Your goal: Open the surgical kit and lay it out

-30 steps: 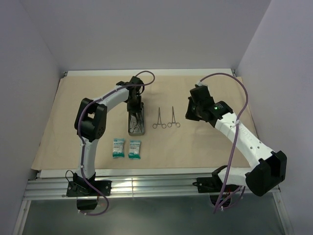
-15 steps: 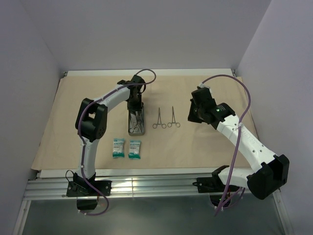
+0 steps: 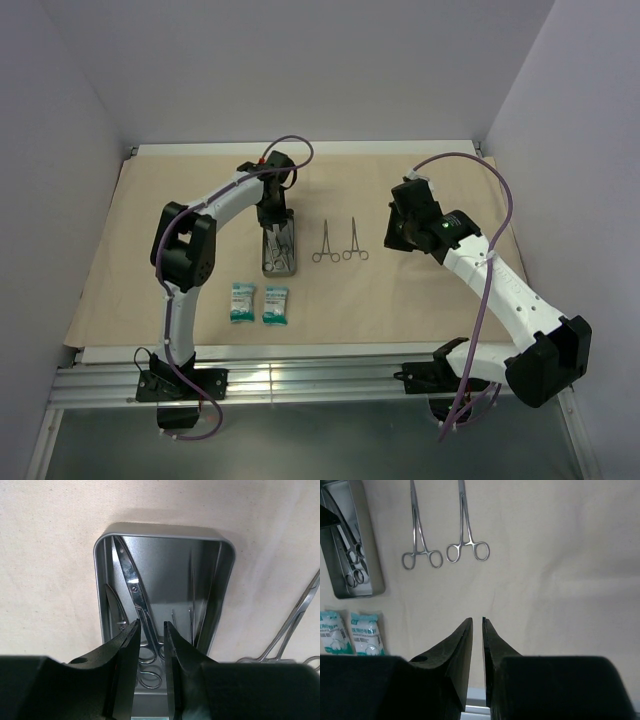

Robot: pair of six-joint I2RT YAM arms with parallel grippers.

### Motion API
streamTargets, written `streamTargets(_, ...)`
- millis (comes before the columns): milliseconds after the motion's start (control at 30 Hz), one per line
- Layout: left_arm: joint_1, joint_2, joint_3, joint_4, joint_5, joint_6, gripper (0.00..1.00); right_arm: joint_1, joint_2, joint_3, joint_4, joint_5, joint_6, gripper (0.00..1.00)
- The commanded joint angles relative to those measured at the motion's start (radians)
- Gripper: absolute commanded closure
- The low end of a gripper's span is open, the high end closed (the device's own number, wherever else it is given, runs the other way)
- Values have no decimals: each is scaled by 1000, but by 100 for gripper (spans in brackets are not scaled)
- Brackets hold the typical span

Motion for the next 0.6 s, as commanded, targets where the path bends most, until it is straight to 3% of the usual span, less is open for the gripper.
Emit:
streamTargets(0, -3, 3, 14, -1, -20, -44, 68, -8, -18, 13, -10, 26, 0, 78)
streamTargets(567, -3, 62, 4, -20, -51, -124, 67, -30, -21, 0, -12, 21, -20, 78)
